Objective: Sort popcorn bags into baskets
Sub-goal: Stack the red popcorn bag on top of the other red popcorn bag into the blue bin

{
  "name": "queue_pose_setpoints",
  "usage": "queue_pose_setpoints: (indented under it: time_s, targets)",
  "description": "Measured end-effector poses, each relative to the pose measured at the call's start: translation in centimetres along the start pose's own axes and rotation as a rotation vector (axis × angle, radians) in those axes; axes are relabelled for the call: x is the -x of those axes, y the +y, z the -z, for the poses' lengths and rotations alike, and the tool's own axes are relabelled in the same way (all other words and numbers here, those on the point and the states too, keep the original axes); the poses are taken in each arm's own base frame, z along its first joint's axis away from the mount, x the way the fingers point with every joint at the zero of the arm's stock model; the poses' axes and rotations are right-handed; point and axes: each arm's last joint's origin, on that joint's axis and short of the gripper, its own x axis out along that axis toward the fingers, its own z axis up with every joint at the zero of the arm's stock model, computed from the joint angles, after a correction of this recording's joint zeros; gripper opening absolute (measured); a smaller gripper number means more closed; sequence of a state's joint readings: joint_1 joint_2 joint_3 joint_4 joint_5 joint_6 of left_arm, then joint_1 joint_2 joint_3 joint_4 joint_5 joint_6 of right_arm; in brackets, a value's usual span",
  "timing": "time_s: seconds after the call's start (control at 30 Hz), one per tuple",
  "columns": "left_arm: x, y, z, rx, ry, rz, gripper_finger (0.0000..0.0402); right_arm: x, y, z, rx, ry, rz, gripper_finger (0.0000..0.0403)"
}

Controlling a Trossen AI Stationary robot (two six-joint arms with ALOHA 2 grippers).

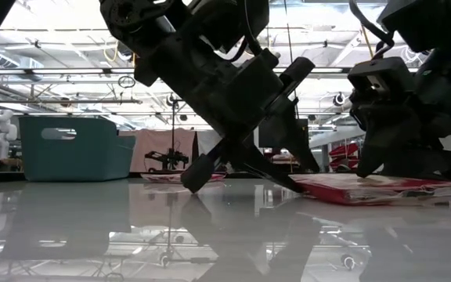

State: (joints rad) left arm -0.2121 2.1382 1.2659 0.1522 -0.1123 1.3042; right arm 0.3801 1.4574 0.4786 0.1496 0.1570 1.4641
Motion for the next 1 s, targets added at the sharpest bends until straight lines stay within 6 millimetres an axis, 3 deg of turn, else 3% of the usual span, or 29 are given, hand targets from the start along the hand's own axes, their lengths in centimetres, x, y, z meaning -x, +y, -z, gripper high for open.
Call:
queue_pose_setpoints:
  time_s: [0.2, 0.27, 0.67, 1.0]
  targets:
    - [0.1, -0.2, -0.5, 0.001, -0.009, 0.002, 0.0027, 0.1, 0.0, 0.0, 0.036, 0.019, -0.005, 0.0151]
    - [0.1, -0.2, -0.6, 0.012, -0.010, 0.000, 0.0012, 0.1, 0.1, 0.0, 0.063, 0.021, -0.009, 0.0151]
    - [0.4, 0.0, -0.7, 0.048, 0.050, -0.025, 0.0008, 2.9, 0.8, -0.9, 0.321, -0.132, -0.054, 0.0151]
    - [3.2, 1.5, -3.2, 0.010, 0.122, -0.119, 0.0004, 4.8, 1.0, -1.1, 0.364, -0.162, -0.105, 0.0151]
